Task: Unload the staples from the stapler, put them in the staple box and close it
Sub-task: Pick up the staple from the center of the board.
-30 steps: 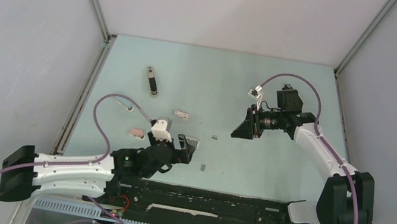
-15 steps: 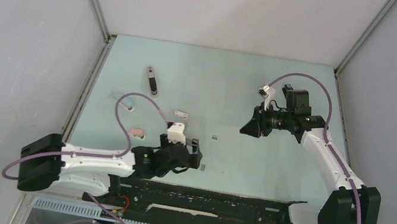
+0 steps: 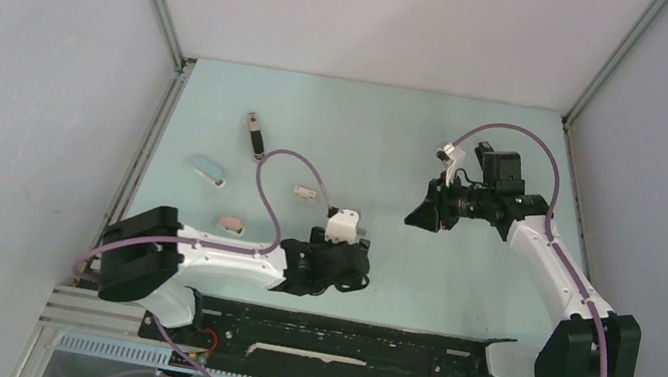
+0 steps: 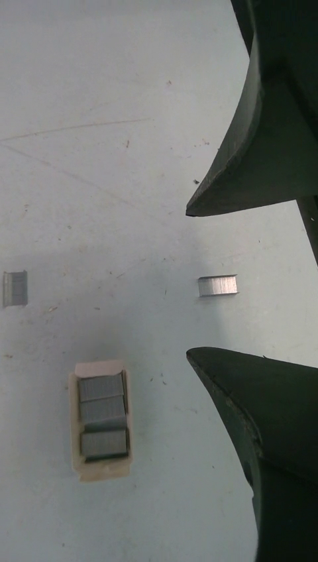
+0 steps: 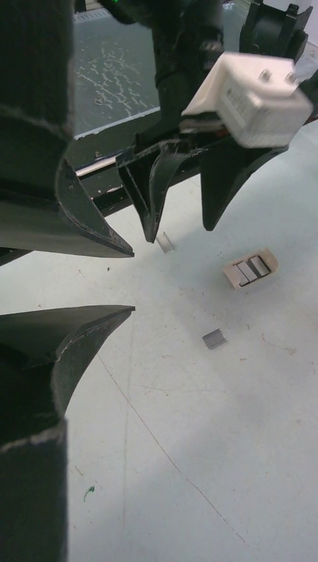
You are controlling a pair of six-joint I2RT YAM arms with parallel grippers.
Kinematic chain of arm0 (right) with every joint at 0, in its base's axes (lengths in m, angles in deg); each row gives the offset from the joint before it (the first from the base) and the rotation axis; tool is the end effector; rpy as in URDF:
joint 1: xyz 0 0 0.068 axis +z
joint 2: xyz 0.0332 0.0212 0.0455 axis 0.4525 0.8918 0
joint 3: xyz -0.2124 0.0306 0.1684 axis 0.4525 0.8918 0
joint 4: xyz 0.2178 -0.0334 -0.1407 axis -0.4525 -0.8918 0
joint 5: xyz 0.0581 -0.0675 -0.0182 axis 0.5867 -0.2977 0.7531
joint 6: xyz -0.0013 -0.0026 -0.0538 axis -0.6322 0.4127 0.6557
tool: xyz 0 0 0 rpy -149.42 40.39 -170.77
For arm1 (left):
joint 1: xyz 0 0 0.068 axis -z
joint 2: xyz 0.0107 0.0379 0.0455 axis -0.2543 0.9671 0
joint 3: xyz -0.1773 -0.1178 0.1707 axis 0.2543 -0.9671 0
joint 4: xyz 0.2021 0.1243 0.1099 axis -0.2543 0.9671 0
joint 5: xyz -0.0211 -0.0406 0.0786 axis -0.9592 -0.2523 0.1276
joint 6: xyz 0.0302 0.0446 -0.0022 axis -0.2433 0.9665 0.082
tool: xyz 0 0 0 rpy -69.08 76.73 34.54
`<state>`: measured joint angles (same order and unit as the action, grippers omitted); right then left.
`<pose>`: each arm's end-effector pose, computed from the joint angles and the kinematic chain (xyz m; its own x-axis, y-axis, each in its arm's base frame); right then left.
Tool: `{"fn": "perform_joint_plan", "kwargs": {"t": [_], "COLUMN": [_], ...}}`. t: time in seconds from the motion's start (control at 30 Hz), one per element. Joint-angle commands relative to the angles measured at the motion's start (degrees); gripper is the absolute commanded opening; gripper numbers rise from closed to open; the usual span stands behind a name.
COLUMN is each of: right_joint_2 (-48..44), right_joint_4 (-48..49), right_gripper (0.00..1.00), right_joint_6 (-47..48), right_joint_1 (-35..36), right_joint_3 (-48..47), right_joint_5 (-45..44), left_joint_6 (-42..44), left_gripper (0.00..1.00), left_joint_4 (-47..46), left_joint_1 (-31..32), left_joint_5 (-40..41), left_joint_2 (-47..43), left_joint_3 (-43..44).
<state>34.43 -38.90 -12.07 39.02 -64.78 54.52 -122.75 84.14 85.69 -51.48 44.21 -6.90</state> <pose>0.2505 0.0815 0.2778 -0.5640 -0.2887 -0.7737 -0.7878 0.4691 0.3992 0.1119 -0.2636 0.1863 -0.6937 -0.0119 -0.7201 0.2053 0.9551 -0.2136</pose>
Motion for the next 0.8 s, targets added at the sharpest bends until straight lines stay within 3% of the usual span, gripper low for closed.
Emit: {"fn": "perform_joint_plan", "kwargs": {"t": [0.0,0.17,0.77], "right_joint_2": [-0.3,-0.3,-0.5], "right_joint_4": [0.2,0.0,0.0], "right_gripper": [0.41,0.41,0.41], "right_joint_6": [1.3,1.3,1.1], "right_joint_1": [-0.3,-0.5,-0.8], "right_joint_3": [-1.9,-1.9,-1.9], "right_joint_5": [0.4,0.6,1.2], "left_joint_6": [-0.7,-2.0,-2.9], "left_gripper": [0.72,0.57,0.37], "left_joint_4": [3.8,5.0,9.4], "left_joint_1": [0.7,0.8,0.8], "left_joint_5": [-0.8,-3.1,-4.3], "left_joint_2": [4.6,8.0,12.7], "left_joint_3": [5.8,7.0,9.6]}}
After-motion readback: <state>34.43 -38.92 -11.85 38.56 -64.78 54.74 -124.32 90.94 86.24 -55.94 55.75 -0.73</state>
